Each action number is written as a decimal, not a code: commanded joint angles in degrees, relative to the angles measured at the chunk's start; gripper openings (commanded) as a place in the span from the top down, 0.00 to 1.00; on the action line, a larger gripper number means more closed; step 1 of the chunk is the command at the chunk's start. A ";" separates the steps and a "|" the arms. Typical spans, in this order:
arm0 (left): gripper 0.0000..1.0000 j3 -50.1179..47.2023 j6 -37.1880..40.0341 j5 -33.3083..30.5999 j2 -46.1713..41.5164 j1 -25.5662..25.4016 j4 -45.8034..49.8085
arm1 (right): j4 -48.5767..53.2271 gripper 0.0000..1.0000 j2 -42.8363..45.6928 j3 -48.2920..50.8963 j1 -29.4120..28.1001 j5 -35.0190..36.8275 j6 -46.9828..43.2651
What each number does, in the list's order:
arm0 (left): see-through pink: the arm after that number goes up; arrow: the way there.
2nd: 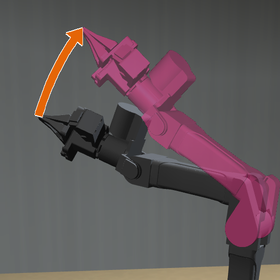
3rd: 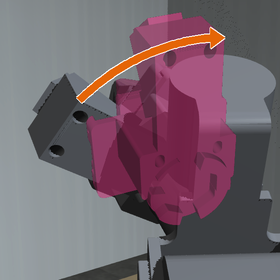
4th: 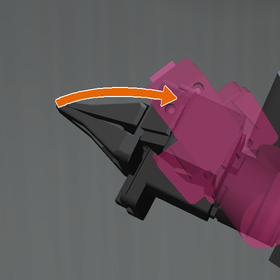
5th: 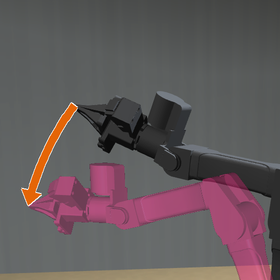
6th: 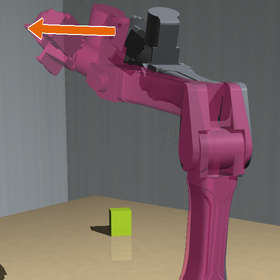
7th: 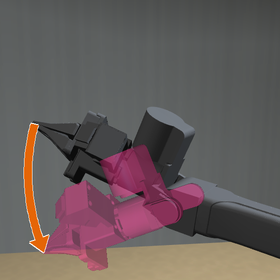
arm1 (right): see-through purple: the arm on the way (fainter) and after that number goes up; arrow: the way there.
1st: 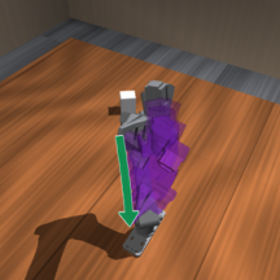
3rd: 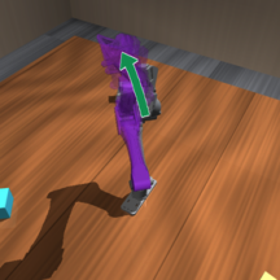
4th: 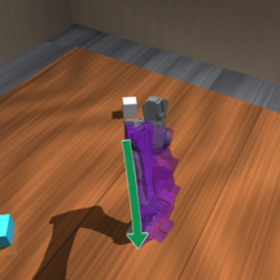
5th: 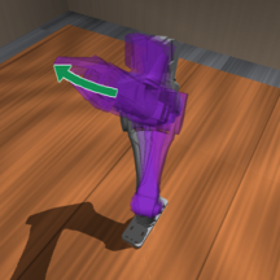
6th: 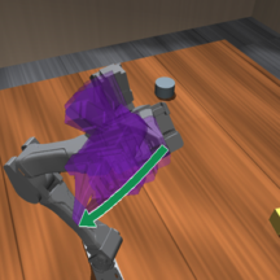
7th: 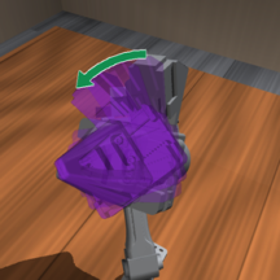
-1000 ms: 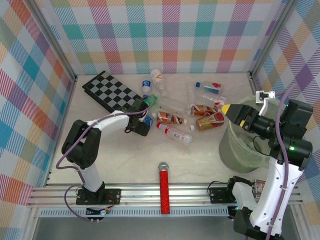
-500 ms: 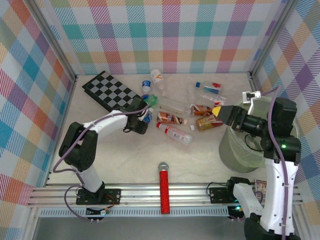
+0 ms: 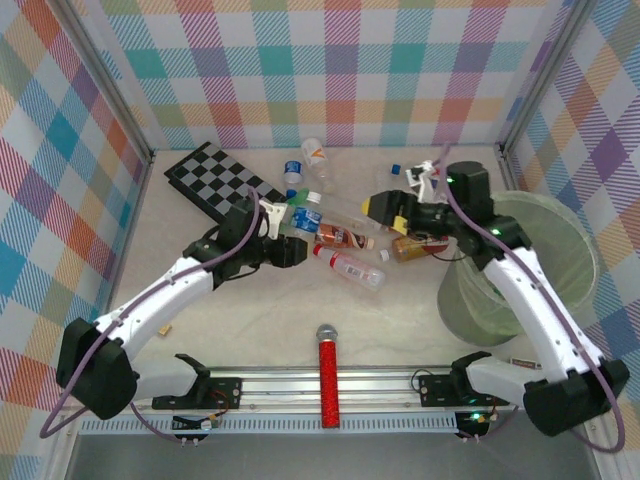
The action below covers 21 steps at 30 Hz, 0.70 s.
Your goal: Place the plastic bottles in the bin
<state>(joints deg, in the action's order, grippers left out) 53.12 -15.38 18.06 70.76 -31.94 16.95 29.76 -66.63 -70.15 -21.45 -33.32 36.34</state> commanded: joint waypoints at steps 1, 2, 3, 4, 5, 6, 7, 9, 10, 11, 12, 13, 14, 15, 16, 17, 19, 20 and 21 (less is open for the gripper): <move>0.55 -2.19 -8.48 8.32 -1.63 -2.44 -13.19 | -9.65 0.02 -3.90 -0.72 -3.57 2.22 2.53; 0.55 -1.98 -8.70 8.77 -1.51 -3.14 -13.63 | -11.07 0.02 -5.55 -0.98 -4.83 2.31 2.79; 0.54 -1.86 -8.73 8.69 -1.22 -3.88 -13.98 | -11.83 0.02 -6.99 -1.49 -5.73 2.47 3.03; 0.55 -1.72 -8.99 8.57 -1.01 -4.41 -14.33 | -12.21 0.02 -8.29 -2.01 -6.47 2.95 3.28; 0.55 -1.78 -9.43 9.06 -0.67 -4.92 -15.27 | -12.36 0.02 -9.48 -2.73 -7.26 3.63 3.64; 0.54 -1.71 -10.06 9.72 -0.47 -5.26 -16.30 | -12.22 0.01 -10.55 -3.39 -8.01 4.69 3.61; 0.54 -1.81 -10.70 10.10 -0.31 -5.49 -17.27 | -11.23 0.00 -11.42 -4.32 -8.88 6.49 3.08; 0.54 -1.59 -11.59 11.12 -0.25 -5.89 -18.66 | -6.37 0.01 -13.25 -7.03 -10.51 12.12 0.47; 0.54 -1.30 -11.69 11.12 -0.27 -6.08 -18.65 | -5.88 0.02 -13.81 -7.36 -10.71 12.86 0.16; 0.55 -1.05 -11.69 11.35 -0.15 -6.32 -18.76 | -6.81 0.05 -14.24 -6.99 -10.67 12.54 0.32; 0.54 -0.72 -11.56 11.68 0.02 -6.52 -18.79 | -7.98 0.08 -14.53 -6.53 -10.71 11.97 0.68; 0.54 -0.64 -11.60 11.76 0.23 -6.61 -18.72 | -8.86 0.12 -14.79 -6.25 -10.65 11.24 0.99; 0.54 -0.55 -11.64 11.73 0.49 -6.72 -18.78 | -9.47 0.18 -15.08 -6.17 -10.68 10.54 1.36; 0.54 -0.56 -11.58 11.61 0.69 -6.73 -18.80 | -10.07 0.24 -15.19 -5.82 -10.72 10.18 1.65; 0.54 -0.57 -11.61 11.54 0.85 -6.65 -18.84 | -10.47 0.29 -15.19 -5.50 -10.71 10.12 1.86; 0.54 -0.59 -11.68 11.53 1.04 -6.73 -19.10 | -10.57 0.35 -15.15 -5.19 -10.74 10.32 1.98; 0.54 -0.74 -11.97 11.60 1.07 -6.81 -19.50 | -10.19 0.48 -15.11 -4.87 -10.68 10.76 1.81; 0.54 -0.80 -12.00 11.57 0.93 -6.84 -19.62 | -10.18 0.52 -15.02 -4.69 -10.66 11.05 1.67; 0.53 -0.70 -11.75 11.48 0.86 -6.84 -19.42 | -10.16 0.53 -14.93 -4.58 -10.58 11.43 1.79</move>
<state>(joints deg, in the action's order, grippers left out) 51.48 -27.27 27.62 71.70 -38.04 -0.25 21.98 -81.60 -74.83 -32.08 -22.72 38.13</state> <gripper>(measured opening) 0.505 0.493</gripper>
